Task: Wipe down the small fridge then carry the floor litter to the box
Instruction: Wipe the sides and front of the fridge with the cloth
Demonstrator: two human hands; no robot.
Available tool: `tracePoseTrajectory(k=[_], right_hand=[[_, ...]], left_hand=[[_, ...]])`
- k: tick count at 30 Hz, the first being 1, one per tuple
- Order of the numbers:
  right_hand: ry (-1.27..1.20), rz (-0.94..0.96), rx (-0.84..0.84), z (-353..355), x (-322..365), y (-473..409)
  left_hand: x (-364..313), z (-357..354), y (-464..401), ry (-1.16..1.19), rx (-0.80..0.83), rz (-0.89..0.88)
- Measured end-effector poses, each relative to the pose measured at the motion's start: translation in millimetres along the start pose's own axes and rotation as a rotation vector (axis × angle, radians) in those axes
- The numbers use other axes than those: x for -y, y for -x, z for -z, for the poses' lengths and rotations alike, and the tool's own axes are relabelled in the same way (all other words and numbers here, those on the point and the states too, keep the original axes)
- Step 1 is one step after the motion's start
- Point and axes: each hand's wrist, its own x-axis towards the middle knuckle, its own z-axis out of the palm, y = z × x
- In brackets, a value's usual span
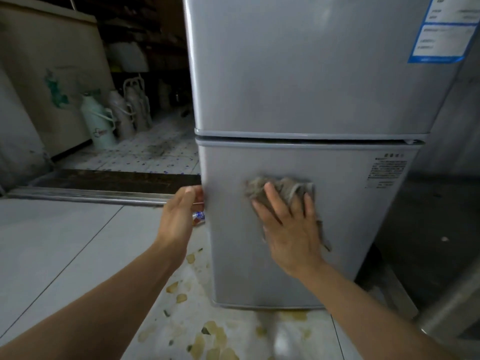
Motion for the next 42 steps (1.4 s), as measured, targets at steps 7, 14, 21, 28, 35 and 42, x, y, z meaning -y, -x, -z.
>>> tracePoseTrajectory(k=[7,14,21,28,35,42], right_hand=[[0.115,0.309,0.214,6,9,2],[0.005,0.126,-0.099,21,40,-108],[0.176,0.454,0.117,-26,67,-15],[0.252,0.701,0.346,-27,78,4],[0.116,0.376,-0.003,-20,59,-59],[0.219,0.652,0.287,-35,48,50]], left_hand=[[16,14,6,0.040,0.163,0.078],[31,26,-3,0.243,0.241,0.261],[74,27,-7,0.300,0.190,0.442],[82,33,-11,0.195,0.153,0.378],[83,22,-14,0.195,0.145,0.344],[84,16,-3,0.130,0.107,0.282]])
